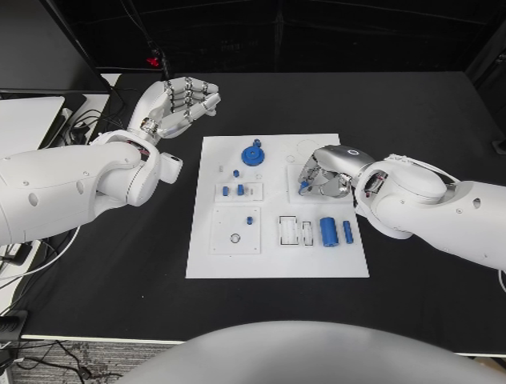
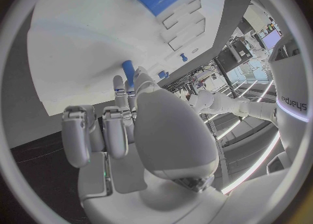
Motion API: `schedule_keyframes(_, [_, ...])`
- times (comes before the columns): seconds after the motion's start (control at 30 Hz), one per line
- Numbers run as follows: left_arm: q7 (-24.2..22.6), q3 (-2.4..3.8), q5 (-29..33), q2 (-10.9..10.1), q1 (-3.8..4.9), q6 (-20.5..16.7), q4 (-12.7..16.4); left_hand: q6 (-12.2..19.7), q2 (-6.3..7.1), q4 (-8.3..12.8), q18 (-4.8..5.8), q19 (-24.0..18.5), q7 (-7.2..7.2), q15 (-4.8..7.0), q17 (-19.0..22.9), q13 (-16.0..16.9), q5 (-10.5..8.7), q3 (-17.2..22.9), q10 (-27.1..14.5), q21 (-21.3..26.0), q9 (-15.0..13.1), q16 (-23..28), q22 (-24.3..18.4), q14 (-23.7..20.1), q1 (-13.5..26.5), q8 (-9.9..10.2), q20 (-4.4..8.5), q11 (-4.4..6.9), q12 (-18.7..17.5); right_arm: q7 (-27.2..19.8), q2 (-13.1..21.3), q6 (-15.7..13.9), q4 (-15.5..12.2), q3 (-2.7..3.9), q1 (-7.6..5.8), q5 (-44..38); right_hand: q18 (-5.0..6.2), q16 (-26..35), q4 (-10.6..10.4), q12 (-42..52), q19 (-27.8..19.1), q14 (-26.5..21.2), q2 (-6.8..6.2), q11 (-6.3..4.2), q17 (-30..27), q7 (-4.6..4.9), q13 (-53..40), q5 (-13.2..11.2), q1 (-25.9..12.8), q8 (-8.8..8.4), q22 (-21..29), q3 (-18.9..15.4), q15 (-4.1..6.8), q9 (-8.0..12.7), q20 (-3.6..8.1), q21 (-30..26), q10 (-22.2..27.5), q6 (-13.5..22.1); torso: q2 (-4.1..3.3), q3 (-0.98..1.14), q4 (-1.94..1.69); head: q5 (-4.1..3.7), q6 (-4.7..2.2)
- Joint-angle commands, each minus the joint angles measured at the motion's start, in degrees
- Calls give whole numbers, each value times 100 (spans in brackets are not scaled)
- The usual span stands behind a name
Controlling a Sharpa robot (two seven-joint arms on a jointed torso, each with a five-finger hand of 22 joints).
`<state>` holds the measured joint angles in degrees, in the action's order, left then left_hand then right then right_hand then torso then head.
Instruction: Assemble the parts on the task board
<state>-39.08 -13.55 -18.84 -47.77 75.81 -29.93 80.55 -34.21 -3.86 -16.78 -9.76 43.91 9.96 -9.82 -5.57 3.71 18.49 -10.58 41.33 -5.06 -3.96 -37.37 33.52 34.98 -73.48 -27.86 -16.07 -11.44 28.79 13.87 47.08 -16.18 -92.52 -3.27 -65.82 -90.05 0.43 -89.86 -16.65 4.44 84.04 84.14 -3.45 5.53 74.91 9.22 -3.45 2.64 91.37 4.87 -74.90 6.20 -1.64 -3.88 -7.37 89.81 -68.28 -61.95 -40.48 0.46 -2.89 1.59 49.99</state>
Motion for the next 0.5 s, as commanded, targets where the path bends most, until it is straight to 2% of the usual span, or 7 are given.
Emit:
schedule_keyframes(0.03, [-86,5,23,6,8,22,3,-4,10,14,-61,57,375,-7,10,-5,25,33,-8,-39,4,-26,-10,35,-71,-37,-3,33,38,47,-15,58,-5,4,-9,-5,-43,-14,14,-51,596,586,-2,39,1509,14,-3,10,-5,-37,-1510,-18,-44,6,-40,19,13,51,-3,3,-2,-6,1])
schedule_keyframes(0.3, [-82,5,23,7,8,25,1,-5,6,14,-62,65,374,-6,13,-6,28,33,-7,-43,5,-29,-11,36,-78,-38,-2,34,39,72,-40,25,-2,4,-4,-5,-43,-14,18,-82,596,586,-90,119,1509,120,-6,11,-114,-140,-1510,-84,-110,28,-92,19,150,324,-5,0,1,-6,1])
schedule_keyframes(0.5, [-79,5,23,15,8,27,-5,-5,3,13,-64,76,374,-5,17,-6,30,32,-7,-49,5,-33,-11,38,-85,-38,-1,34,41,77,-49,12,-3,4,13,-5,-43,-14,19,-81,596,586,-89,125,1509,125,-6,9,-119,-139,-1510,-85,-115,27,-96,19,157,346,-4,1,-1,-6,1])
